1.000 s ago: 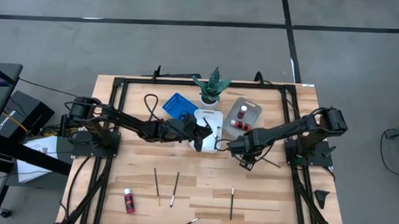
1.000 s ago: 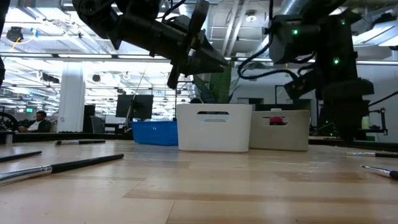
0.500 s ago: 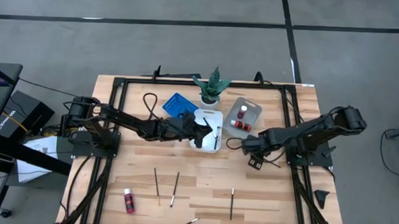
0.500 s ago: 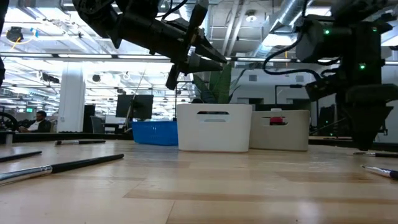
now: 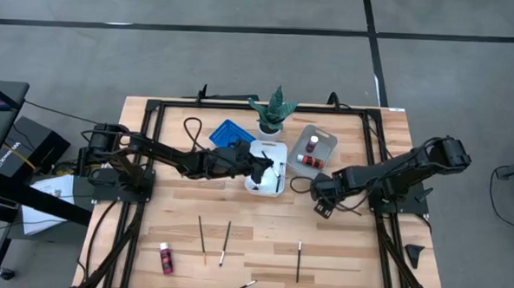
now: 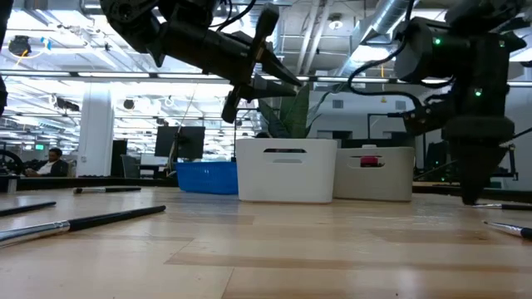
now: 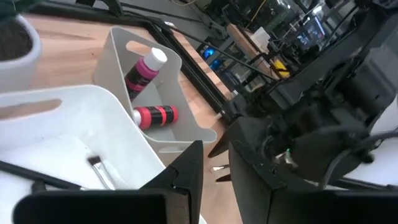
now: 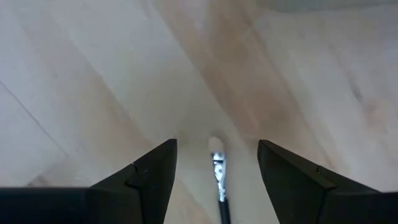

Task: Pick & Place Paint Supplies
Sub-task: Put the large black paint brush into the white bin

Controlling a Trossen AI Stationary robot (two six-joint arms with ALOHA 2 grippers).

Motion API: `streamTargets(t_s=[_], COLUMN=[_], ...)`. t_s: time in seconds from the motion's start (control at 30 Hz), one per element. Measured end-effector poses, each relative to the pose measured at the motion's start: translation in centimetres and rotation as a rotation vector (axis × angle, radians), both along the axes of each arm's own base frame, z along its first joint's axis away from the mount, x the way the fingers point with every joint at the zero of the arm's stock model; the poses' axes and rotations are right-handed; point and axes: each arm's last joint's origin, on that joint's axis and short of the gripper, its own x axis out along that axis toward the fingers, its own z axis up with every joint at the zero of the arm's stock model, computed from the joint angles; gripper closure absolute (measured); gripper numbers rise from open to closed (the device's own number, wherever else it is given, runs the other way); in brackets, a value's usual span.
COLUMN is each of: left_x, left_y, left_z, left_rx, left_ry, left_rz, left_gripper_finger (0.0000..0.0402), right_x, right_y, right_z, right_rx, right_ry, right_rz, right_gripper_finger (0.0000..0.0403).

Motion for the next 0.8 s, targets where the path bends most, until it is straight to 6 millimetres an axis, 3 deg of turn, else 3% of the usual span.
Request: streamTargets(t_s=[0.4,0.8], left_x=[0.05,0.07], left_y=[-0.01,-0.07], left_z=[0.21,0.23], left_rx=[-0.039,-0.043], left_ry=[-0.036,-0.041], left_rz=[0.008,0.007], left_gripper_finger=[0.033,0.0331], right_x=[0.37,0.58], right_y=[0.86,0.82], right_z=[-0.49,-0.5], right_rx=[-0.004,0.007], right_ry=[-0.016,-0.034], right_rz=[0.044,0.041], right_gripper_finger=[0.0189,0.0297])
